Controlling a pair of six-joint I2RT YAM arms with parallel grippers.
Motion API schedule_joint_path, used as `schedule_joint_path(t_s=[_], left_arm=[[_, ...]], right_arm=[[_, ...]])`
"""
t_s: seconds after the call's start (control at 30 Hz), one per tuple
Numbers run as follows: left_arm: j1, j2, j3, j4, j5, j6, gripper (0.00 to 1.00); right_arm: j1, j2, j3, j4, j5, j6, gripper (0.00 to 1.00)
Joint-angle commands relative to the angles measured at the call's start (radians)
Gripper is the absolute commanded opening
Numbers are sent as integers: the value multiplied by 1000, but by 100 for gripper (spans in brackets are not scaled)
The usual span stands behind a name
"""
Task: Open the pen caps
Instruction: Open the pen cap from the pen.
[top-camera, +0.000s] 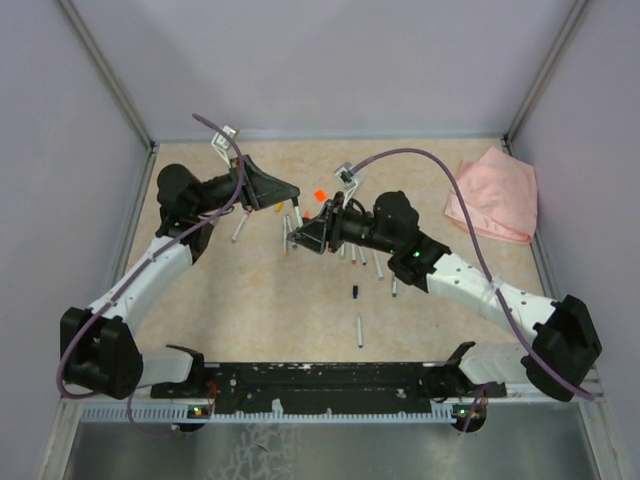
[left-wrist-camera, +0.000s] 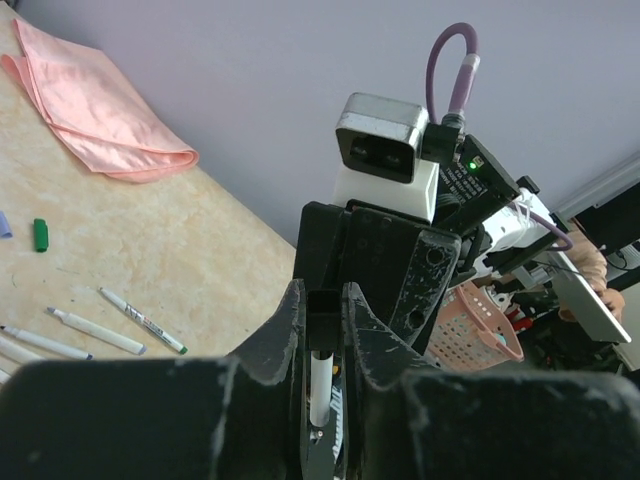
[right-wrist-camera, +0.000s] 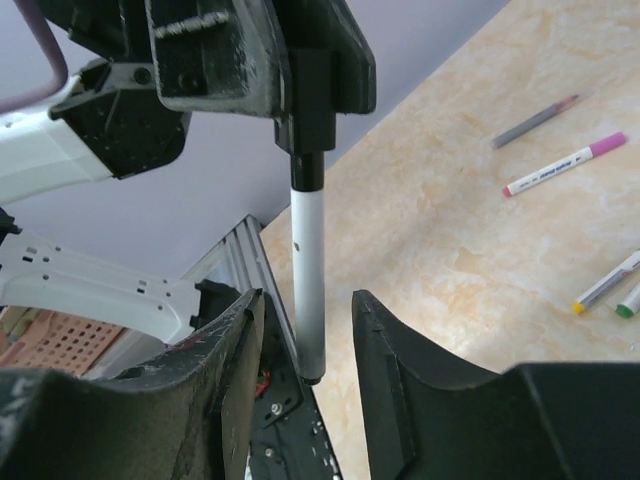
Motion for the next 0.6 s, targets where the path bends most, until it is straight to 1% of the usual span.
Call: schedule_joint_path(t_s=[0.0, 0.1, 0.13, 0.27, 0.3, 0.33, 0.37, 0.43, 0.57], left_arm=[[-4, 7, -20, 94, 13, -30, 0], [-3, 10, -26, 112, 15, -42, 0], [-4, 11, -26, 114, 15, -44, 0], [-4, 11, -31, 125, 16, -55, 0], [-5, 10, -33, 127, 16, -57, 0], [-4, 10, -34, 129, 16, -59, 0], [-5, 10, -35, 130, 16, -60, 2], [-4, 10, -37, 128, 17, -61, 16], [-5, 20, -37, 110, 32, -51, 32]], right_arm=[[-5, -62, 12, 93, 51, 19, 41], [-6, -61, 16, 95, 61, 24, 39], [-6, -58, 18, 97, 59, 26, 36], [-6, -26, 40, 90, 30, 40, 9], [-5, -19, 44, 88, 24, 45, 3], [-5, -15, 47, 86, 22, 46, 0], [-5, -13, 50, 84, 22, 48, 0], [-6, -15, 50, 79, 28, 48, 0], [-6, -22, 54, 61, 40, 36, 0]])
